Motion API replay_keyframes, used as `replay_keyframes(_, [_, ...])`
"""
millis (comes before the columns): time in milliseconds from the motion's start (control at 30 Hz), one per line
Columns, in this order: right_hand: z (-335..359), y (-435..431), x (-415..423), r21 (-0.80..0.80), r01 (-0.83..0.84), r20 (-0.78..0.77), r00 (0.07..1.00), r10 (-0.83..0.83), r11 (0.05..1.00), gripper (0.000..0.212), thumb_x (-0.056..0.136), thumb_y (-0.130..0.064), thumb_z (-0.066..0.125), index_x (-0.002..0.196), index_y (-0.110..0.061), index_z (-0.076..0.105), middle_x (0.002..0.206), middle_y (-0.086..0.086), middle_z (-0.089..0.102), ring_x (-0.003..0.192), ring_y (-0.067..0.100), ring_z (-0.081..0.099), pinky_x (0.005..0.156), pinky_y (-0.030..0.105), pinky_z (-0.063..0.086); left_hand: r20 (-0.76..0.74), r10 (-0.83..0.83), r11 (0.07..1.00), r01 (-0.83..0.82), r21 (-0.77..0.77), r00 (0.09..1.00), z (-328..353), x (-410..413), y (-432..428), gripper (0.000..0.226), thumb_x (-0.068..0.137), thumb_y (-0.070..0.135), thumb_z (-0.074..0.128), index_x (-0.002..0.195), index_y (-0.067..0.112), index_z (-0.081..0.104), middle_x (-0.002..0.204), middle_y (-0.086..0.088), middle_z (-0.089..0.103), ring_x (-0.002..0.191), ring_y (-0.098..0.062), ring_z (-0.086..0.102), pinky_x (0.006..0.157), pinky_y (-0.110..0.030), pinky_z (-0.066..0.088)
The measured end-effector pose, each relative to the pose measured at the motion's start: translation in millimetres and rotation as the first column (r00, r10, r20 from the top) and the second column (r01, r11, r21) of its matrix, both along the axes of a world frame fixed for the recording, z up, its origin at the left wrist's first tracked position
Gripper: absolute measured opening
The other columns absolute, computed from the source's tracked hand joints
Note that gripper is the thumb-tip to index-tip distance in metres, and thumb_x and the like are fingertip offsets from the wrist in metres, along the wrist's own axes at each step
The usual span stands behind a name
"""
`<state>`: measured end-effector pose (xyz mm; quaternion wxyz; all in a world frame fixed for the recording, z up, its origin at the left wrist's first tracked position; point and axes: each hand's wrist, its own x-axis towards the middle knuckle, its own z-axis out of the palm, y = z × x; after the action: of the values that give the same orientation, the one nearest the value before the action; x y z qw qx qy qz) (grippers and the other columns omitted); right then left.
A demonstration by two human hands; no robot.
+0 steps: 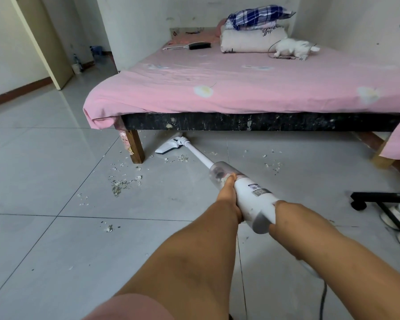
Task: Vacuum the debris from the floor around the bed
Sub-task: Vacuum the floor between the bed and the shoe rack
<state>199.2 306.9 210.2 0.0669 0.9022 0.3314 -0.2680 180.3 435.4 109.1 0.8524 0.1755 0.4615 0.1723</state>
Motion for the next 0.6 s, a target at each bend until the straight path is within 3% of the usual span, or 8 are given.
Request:
replay_keyframes(67, [3.0, 5.8, 0.4, -0.058, 0.038, -0.022, 0.999, -0.039, 0.998, 0.043, 0.095, -0.021, 0.039, 0.137, -0.011, 0.04, 0.123, 0.009, 0.05, 0.094, 0.023, 0.045, 0.076, 0.024, 0.035, -0.011, 0.001, 1.0, -0.001, 0.004, 1.0, -0.9, -0.3, 0.7, 0.064, 0.079, 0.058, 0.076, 0.119, 0.01, 0.063, 0.094, -0.016, 0.071, 0.083, -0.032, 0.067, 0.084, -0.05, 0.051])
replay_keyframes(233, [-2.0, -13.9, 5.3, 0.02, -0.015, 0.048, 0.999, 0.014, 1.0, 0.043, 0.096, -0.02, 0.041, 0.137, -0.009, 0.041, 0.129, 0.009, 0.053, 0.108, 0.024, 0.054, 0.075, 0.024, 0.037, -0.03, -0.039, 0.999, 0.039, -0.001, 0.999, -2.2, 6.2, -5.0, 0.059, 0.077, 0.058, 0.077, 0.107, 0.01, 0.064, 0.085, -0.015, 0.073, 0.077, -0.031, 0.069, 0.077, -0.05, 0.053])
replay_keyframes(300, [1.4, -18.1, 9.2, -0.022, 0.04, 0.047, 0.998, -0.039, 0.999, 0.05, 0.095, -0.021, 0.042, 0.143, -0.009, 0.034, 0.136, 0.009, 0.048, 0.115, 0.023, 0.052, 0.076, 0.023, 0.035, -0.033, -0.068, 0.998, 0.068, -0.009, 0.997, -2.5, 10.8, -9.6, 0.059, 0.076, 0.059, 0.078, 0.105, 0.009, 0.065, 0.084, -0.016, 0.075, 0.079, -0.032, 0.07, 0.078, -0.051, 0.054])
replay_keyframes(467, [7.9, -22.8, 12.1, -0.12, 0.071, 0.033, 0.997, -0.068, 0.99, 0.054, 0.097, -0.023, 0.04, 0.148, -0.01, 0.026, 0.143, 0.01, 0.041, 0.126, 0.024, 0.046, 0.091, 0.026, 0.041, -0.031, -0.132, 0.991, 0.132, 0.007, 0.991, 0.1, 22.0, -21.6, 0.067, 0.077, 0.058, 0.077, 0.124, 0.013, 0.063, 0.102, -0.015, 0.075, 0.086, -0.032, 0.071, 0.081, -0.052, 0.054])
replay_keyframes(600, [4.1, -16.5, 18.7, -0.094, 0.099, 0.025, 0.995, -0.097, 0.991, 0.049, 0.096, -0.024, 0.04, 0.142, -0.008, 0.034, 0.136, 0.011, 0.047, 0.117, 0.025, 0.051, 0.077, 0.024, 0.034, -0.026, -0.13, 0.991, 0.131, 0.031, 0.991, 4.3, 27.1, -19.2, 0.068, 0.077, 0.058, 0.078, 0.127, 0.015, 0.062, 0.107, -0.014, 0.074, 0.084, -0.031, 0.07, 0.076, -0.051, 0.054])
